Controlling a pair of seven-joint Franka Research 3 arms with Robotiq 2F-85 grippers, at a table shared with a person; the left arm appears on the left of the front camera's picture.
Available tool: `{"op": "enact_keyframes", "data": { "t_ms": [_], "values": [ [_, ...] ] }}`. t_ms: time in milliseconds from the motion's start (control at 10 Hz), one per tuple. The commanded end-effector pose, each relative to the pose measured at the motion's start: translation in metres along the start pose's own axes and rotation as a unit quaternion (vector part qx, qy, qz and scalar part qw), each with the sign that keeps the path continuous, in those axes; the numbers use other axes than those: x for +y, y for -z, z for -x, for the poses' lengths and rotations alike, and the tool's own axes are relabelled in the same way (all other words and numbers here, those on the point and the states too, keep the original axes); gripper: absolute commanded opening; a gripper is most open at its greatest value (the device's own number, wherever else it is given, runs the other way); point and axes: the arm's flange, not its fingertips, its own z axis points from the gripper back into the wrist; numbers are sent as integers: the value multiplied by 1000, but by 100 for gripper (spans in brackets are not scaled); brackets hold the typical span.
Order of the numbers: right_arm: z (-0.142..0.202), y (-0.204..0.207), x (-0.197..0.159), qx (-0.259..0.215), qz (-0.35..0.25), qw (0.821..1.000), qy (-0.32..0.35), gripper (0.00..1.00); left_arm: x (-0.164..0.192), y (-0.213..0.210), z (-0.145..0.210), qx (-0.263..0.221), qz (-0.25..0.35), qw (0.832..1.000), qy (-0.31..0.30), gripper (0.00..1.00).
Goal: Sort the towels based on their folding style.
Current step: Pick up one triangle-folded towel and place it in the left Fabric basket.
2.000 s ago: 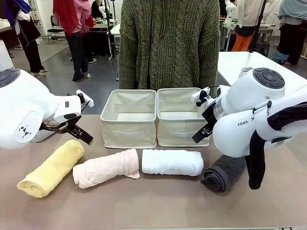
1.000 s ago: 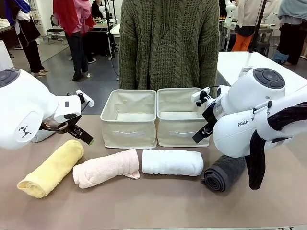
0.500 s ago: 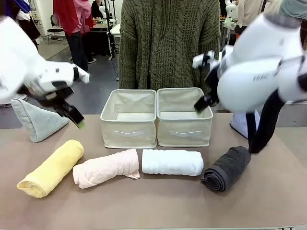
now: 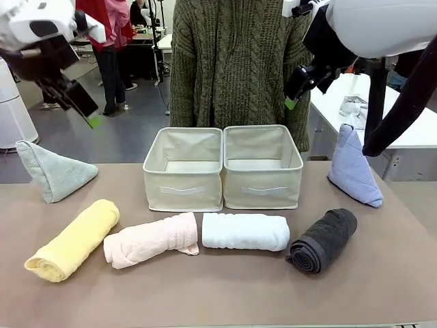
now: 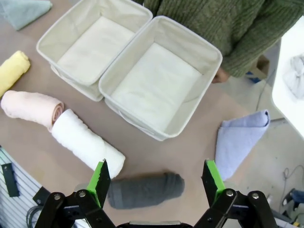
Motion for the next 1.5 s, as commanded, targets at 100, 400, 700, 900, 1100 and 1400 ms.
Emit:
{"op": "enact_keyframes", "data": {
  "t_ms": [100,400,700,900,1100,1400],
  "values": [
    [-2,3,-3,-7,1,1000,3,100,0,0,0,0,0,1000,0,100],
    [-2,3,-3,-7,1,1000,3,100,0,0,0,0,0,1000,0,100],
    [4,1,-42,-13,-85,996,15,100,34,-4,6,-29,80,996,38,100],
    [28,6,-113,-38,-227,972,50,100,90,0,25,-77,189,978,36,100],
    [66,15,-176,-110,-284,948,96,100,145,1,56,-153,232,961,11,100],
    [133,18,-234,-183,-297,925,149,100,221,2,126,-225,264,936,-53,100]
  ]
}}
